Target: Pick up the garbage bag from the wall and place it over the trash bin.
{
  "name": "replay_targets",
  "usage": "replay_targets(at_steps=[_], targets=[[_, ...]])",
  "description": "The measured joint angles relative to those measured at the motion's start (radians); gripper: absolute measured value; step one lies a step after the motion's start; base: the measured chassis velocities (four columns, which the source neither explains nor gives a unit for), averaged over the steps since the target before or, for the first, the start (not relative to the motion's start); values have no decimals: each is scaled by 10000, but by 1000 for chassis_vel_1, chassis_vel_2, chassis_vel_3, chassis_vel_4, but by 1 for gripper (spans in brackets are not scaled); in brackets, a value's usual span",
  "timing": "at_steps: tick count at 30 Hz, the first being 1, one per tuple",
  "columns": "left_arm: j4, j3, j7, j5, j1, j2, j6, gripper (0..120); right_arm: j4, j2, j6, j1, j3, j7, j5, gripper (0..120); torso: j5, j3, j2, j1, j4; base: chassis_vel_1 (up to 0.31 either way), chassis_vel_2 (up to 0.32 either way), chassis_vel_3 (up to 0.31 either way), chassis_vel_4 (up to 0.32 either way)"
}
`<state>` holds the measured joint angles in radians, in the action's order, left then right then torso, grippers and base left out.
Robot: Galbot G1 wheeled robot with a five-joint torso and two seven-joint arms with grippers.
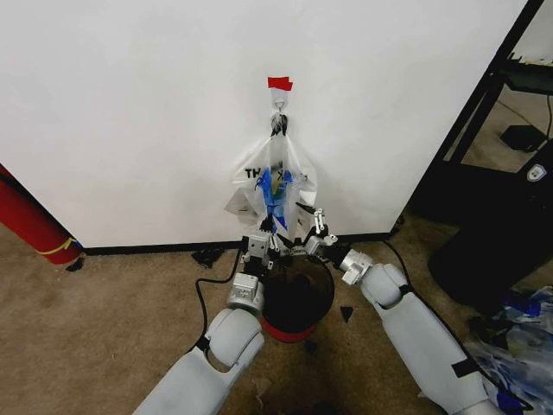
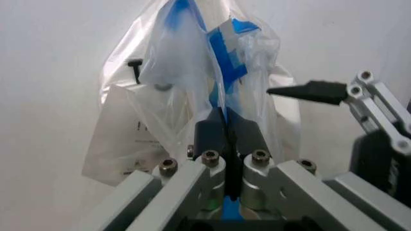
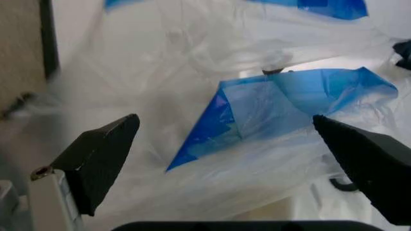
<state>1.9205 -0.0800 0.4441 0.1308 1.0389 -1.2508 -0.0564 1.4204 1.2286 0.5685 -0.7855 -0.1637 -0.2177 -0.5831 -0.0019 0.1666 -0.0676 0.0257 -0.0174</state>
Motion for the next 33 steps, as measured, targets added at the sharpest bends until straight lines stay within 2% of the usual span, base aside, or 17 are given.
replay_targets(at_steps=[9, 20, 21, 23, 24, 25, 27, 31, 33], targets=[[79, 185, -45, -108, 227, 17, 107, 0, -80, 235, -557, 159, -130, 1387, -1317, 100, -1, 0, 0, 0, -1, 0, 0, 0, 0], [166, 239, -86, -195, 407, 36, 160, 0, 564, 3, -1652, -587, -544, 2796, -1535, 97, 0, -1, 0, -1, -2, 0, 0, 0, 0], [167, 239, -92, -219, 430, 30, 169, 0, 630, -64, -1835, -707, -604, 2962, -1522, 90, 0, -1, 0, 0, -3, 0, 0, 0, 0], [167, 234, -100, -251, 456, 19, 180, 0, 661, -131, -2013, -802, -672, 3130, -1509, 86, 1, -1, 0, 0, -3, 0, 0, 0, 0], [167, 216, -109, -286, 482, 0, 197, 0, 660, -174, -2151, -859, -740, 3305, -1499, 79, 1, -1, 0, 0, -3, 0, 0, 0, 0], [167, 216, -109, -286, 482, 0, 197, 0, 660, -174, -2151, -859, -740, 3305, -1499, 79, 1, -1, 0, 0, -3, 0, 0, 0, 0], [161, 178, -128, -341, 524, -34, 215, 0, 661, -194, -2326, -897, -810, 3604, -1442, 71, 1, -1, 0, -1, -1, 0, 0, 0, 0], [110, 133, -149, -414, 554, -62, 253, 0, 628, -186, -2581, -960, -794, 4053, -792, 52, 1, -1, 0, -1, -1, 0, 0, 0, 0], [106, 133, -150, -418, 558, -60, 258, 0, 528, -178, -2598, -942, -779, 4161, -637, 49, 1, -1, 0, -1, 0, 0, 0, 0, 0]])
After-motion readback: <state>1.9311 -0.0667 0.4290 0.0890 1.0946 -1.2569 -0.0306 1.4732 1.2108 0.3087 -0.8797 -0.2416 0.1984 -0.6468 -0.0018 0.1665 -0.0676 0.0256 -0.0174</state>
